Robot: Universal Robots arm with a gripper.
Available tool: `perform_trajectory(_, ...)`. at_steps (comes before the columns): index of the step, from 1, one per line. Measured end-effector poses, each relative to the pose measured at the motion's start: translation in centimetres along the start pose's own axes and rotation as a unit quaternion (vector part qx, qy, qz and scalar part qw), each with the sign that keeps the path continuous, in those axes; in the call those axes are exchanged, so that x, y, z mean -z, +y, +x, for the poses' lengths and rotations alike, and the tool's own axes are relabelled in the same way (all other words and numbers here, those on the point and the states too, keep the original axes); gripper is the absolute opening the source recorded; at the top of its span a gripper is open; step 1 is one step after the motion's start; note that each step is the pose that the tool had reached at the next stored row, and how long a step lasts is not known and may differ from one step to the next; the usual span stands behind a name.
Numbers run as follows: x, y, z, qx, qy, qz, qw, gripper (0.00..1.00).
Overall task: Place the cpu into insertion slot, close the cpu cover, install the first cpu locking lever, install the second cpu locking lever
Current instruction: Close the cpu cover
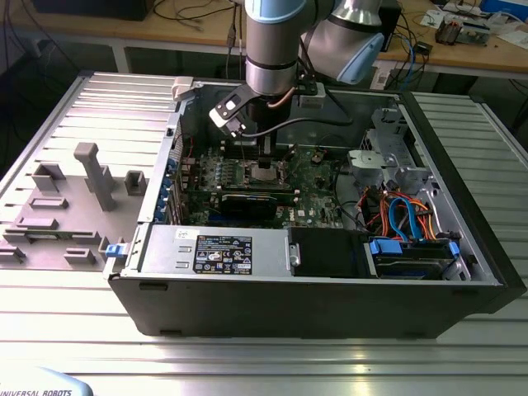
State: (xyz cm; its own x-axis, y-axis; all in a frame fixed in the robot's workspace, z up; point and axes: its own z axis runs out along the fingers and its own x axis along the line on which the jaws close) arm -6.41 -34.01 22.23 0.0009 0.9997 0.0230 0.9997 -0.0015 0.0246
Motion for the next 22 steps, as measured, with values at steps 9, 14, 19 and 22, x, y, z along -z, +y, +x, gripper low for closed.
perform_trajectory(9, 0.07, 0.01, 0.01, 0.000, 0.0000, 0.0001, 1.0000, 0.11)
perform_trajectory(14, 0.50, 0.02, 0.01, 0.000, -0.0001, 0.0001, 1.0000, 0.11)
perform_trajectory(19, 1.32, 0.04, 0.03, 0.000, -0.0002, 0.0001, 1.0000, 0.11)
perform_trajectory(22, 2.17, 0.06, 0.05, 0.000, -0.0002, 0.0001, 1.0000, 0.11)
